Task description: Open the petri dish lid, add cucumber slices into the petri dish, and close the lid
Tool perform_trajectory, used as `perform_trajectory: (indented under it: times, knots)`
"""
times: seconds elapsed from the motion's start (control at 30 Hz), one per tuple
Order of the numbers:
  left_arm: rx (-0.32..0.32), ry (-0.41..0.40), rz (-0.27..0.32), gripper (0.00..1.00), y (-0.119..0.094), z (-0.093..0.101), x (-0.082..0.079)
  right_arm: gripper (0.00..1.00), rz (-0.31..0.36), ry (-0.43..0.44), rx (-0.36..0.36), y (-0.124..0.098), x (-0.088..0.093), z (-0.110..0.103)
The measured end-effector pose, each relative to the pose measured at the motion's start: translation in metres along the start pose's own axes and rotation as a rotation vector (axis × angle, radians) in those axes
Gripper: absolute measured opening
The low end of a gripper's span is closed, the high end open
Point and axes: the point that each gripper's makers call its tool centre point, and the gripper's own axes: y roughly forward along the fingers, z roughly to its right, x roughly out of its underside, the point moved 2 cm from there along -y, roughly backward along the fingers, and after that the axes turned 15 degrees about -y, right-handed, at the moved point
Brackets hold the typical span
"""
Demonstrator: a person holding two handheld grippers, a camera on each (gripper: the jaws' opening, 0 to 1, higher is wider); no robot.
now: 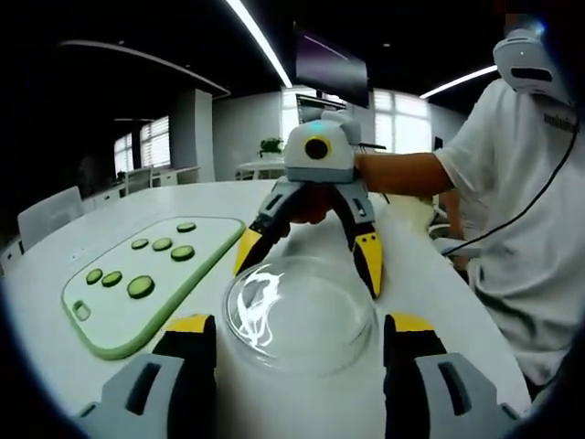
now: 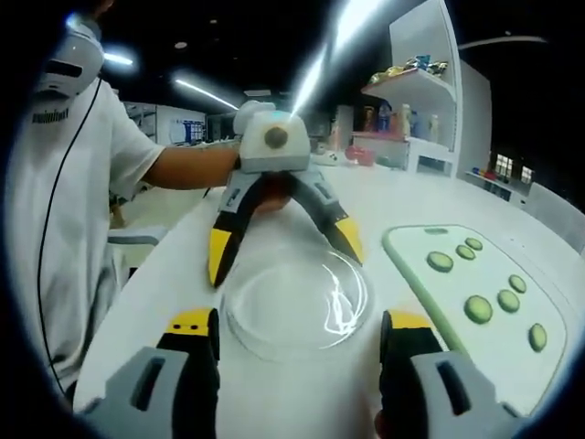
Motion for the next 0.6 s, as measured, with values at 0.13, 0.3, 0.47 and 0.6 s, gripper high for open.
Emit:
perform_trajectory:
  times: [0.13, 0.3, 0.47, 0.6]
  knots:
    - [0.003, -0.003, -0.001, 0.74, 0.0003, -0.0003, 0.0009, 0.69, -0.001, 0.002, -0.004, 0.0002, 0.0007, -0.0007]
    - [0.004, -0.004, -0.001, 0.71, 0.0010, -0.0003, 0.0015, 0.68, -0.002, 0.002, -0.001, 0.0002, 0.0017, -0.0002]
    - [0.003, -0.005, -0.002, 0.68, 0.0016, 0.0000, 0.0022, 0.65, 0.006, 0.000, -0.002, 0.0021, -0.0001, -0.0010]
    - [0.001, -0.003, -0.001, 0.66, 0.0020, -0.0002, 0.0019, 0.63, 0.008, -0.004, -0.003, 0.0030, -0.0004, -0.0014]
